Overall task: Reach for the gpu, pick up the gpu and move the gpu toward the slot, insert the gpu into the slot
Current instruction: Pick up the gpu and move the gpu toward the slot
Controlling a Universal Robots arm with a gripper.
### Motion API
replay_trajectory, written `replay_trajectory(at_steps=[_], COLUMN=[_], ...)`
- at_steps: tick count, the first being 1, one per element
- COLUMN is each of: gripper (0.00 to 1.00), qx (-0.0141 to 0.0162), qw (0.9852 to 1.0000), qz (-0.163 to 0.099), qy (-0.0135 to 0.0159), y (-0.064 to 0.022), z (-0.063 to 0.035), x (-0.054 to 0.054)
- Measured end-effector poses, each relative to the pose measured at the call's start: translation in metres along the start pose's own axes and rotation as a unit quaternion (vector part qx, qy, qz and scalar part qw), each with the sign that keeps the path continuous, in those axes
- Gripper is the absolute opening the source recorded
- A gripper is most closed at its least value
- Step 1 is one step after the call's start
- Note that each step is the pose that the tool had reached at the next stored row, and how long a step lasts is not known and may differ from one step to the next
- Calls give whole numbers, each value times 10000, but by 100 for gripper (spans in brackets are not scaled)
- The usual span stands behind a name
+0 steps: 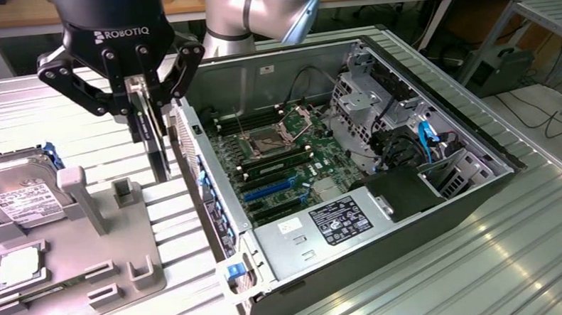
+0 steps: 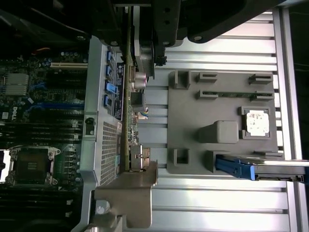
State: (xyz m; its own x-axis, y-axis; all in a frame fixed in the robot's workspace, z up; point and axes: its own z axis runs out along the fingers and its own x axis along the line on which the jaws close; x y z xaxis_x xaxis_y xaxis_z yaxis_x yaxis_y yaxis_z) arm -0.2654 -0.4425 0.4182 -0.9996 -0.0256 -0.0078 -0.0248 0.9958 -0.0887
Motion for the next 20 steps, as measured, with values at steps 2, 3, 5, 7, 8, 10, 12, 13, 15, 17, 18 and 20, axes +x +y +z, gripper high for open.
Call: replay_trajectory(at_steps=[2,3,5,7,8,10,12,13,15,17,18,20], gripper=[29,29,29,29,29,29,29,29,29,29,29,29], qx=[0,0,0,0,0,0,0,0,0,0,0,0], qw=[10000,10000,10000,10000,10000,10000,10000,10000,10000,10000,10000,10000], qz=[0,0,0,0,0,0,0,0,0,0,0,0], qy=[0,0,0,0,0,0,0,0,0,0,0,0], y=[-1,-1,-1,-2,-2,-3,-4,-4,-5,-6,-6,-7], z=[0,0,1,1,1,1,1,2,2,2,3,3], x=[-21,-33,-57,-80,-92,-125,-152,-169,-200,-230,-243,-276])
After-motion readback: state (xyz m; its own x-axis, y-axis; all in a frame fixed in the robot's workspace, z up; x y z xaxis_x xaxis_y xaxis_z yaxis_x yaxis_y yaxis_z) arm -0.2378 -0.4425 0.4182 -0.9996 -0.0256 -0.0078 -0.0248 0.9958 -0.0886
